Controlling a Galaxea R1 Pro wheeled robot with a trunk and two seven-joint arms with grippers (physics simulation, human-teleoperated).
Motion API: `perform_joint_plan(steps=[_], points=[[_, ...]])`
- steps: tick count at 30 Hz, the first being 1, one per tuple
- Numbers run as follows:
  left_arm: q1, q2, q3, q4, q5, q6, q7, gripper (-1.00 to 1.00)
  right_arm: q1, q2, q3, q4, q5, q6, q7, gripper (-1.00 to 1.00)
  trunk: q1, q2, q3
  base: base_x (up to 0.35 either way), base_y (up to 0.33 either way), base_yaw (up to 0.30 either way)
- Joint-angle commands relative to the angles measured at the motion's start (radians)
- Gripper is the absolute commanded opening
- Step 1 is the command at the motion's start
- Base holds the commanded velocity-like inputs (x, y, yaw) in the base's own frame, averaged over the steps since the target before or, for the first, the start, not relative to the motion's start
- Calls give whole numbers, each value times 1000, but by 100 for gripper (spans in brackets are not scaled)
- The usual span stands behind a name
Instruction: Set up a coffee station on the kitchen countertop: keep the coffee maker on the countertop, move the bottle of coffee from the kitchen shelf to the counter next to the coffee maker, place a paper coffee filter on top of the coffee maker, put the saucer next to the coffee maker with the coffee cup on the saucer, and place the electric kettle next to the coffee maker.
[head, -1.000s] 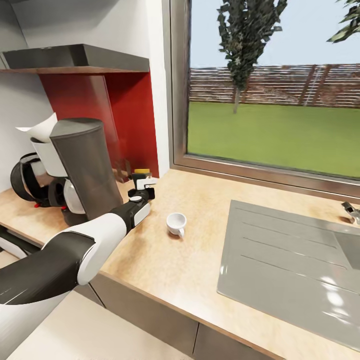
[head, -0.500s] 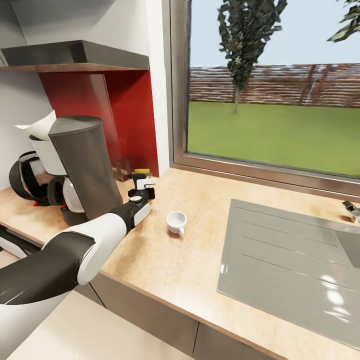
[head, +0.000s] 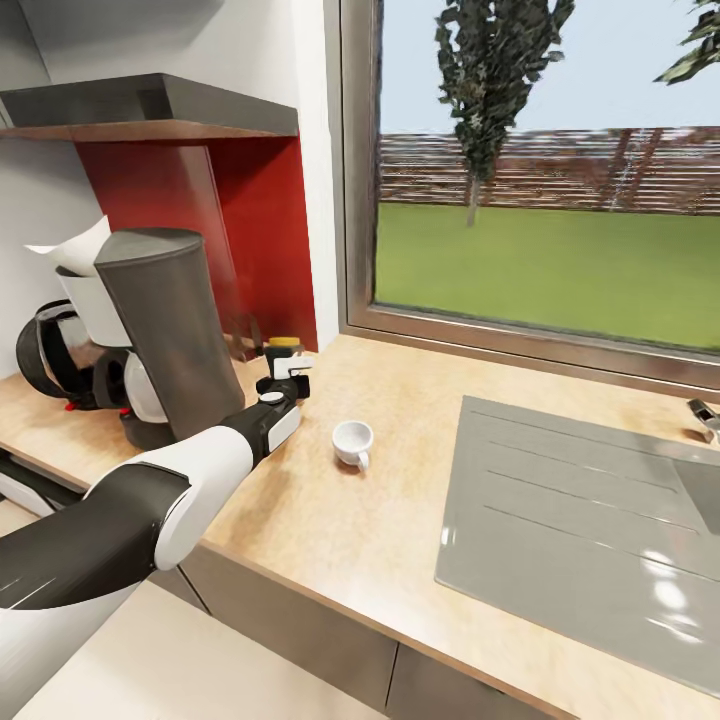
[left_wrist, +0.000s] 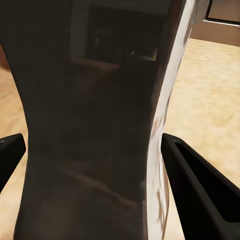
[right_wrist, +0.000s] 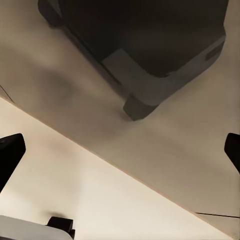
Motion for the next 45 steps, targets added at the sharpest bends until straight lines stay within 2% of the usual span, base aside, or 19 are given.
perform_joint_plan(steps=[1,27,31,45], points=[[-1,0,-5,2,10,-3,3,-100,0,-1,4,-1,-11,-1,6,100,0,-1,-1,0,0,0],[0,0,-4,2,10,-4,4,-100,0,-1,4,-1,-11,-3,6,100,0,-1,-7,0,0,0],[8,0,-4,3,10,-45,3,-100,0,-2,4,-1,-11,-3,6,100,0,-1,-7,0,0,0],[27,0,-4,3,9,-95,3,-100,0,-2,5,0,-11,-1,6,100,0,-1,-7,0,0,0]])
